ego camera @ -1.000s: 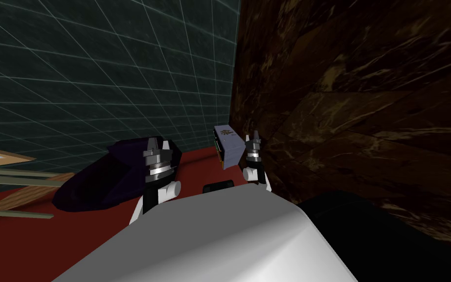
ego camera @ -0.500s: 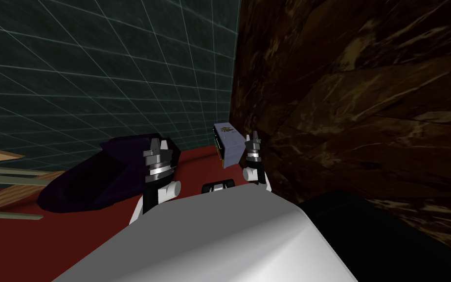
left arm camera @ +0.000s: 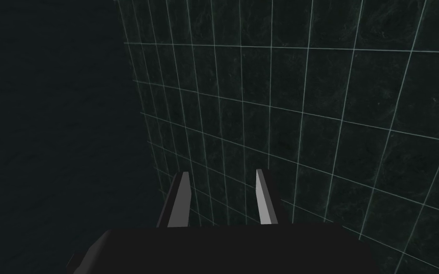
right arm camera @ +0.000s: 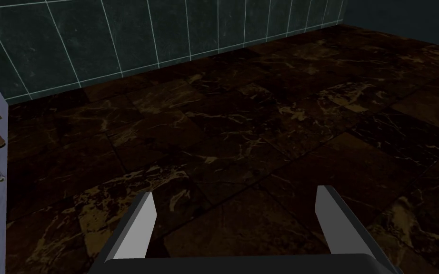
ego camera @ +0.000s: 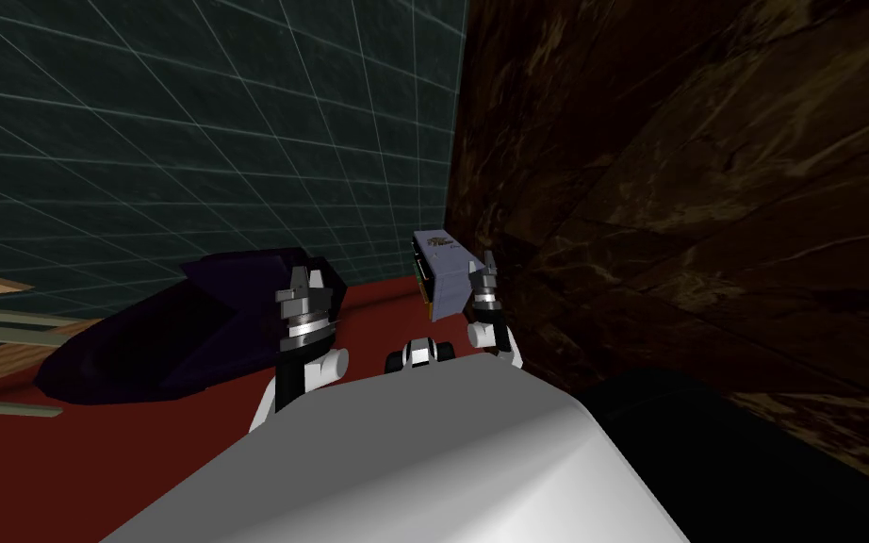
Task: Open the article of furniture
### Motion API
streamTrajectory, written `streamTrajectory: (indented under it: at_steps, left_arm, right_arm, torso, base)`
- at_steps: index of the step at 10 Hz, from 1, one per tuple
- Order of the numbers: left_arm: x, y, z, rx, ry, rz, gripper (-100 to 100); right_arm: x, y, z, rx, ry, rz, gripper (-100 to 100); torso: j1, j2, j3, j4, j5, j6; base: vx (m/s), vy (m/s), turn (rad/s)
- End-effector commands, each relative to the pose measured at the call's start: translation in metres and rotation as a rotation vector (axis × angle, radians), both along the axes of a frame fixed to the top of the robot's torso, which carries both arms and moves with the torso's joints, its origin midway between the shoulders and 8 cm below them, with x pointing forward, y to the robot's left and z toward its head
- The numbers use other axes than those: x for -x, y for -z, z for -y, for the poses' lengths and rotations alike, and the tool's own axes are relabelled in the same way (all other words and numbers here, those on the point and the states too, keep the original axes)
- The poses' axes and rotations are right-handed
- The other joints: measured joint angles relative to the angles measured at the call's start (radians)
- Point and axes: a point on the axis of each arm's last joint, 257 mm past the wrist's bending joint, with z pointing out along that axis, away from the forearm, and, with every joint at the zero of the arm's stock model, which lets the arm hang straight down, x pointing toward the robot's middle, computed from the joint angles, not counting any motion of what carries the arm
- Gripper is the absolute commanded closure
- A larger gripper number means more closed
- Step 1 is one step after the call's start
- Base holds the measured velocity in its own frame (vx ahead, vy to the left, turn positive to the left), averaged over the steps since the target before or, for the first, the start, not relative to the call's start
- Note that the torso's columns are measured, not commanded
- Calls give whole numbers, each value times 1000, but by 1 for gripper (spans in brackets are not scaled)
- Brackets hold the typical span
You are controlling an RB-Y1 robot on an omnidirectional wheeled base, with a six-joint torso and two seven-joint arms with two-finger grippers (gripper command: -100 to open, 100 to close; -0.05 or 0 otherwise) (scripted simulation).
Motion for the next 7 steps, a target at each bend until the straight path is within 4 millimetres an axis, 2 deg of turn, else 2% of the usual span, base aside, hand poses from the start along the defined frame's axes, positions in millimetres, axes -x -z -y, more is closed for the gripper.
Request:
streamTrajectory:
  at_steps: [1, 2, 4, 5, 6, 7]
  left_arm:
    - [0, 0, 0, 0, 0, 0, 0]
    - [0, 0, 0, 0, 0, 0, 0]
    - [0, 0, 0, 0, 0, 0, 0]
    - [0, 0, 0, 0, 0, 0, 0]
    - [0, 0, 0, 0, 0, 0, 0]
    - [0, 0, 0, 0, 0, 0, 0]
  right_arm:
    - [-19, 28, -22, 122, -31, -93, -100]
    - [-19, 28, -23, 128, -29, -94, -100]
    - [-37, 59, -43, 236, -49, -181, -100]
    - [-38, 61, -43, 252, -43, -190, -100]
    - [-47, 81, -53, 310, -51, -244, -100]
    - [-47, 81, -54, 322, -47, -245, -100]
  torso:
    - [0, 2, -5, 3, 0, 0]
    - [0, 3, -6, 3, 0, 0]
    - [2, 5, -4, 5, 1, 0]
    - [1, 5, -5, 4, 0, 0]
    - [1, 5, -4, 4, 0, 1]
    - [0, 4, -5, 4, 0, 0]
  base:
    - [70, -36, 155]
    - [53, -28, 45]
    - [53, -23, 134]
    - [53, -33, 103]
    - [61, -34, 144]
    - [47, -27, 81]
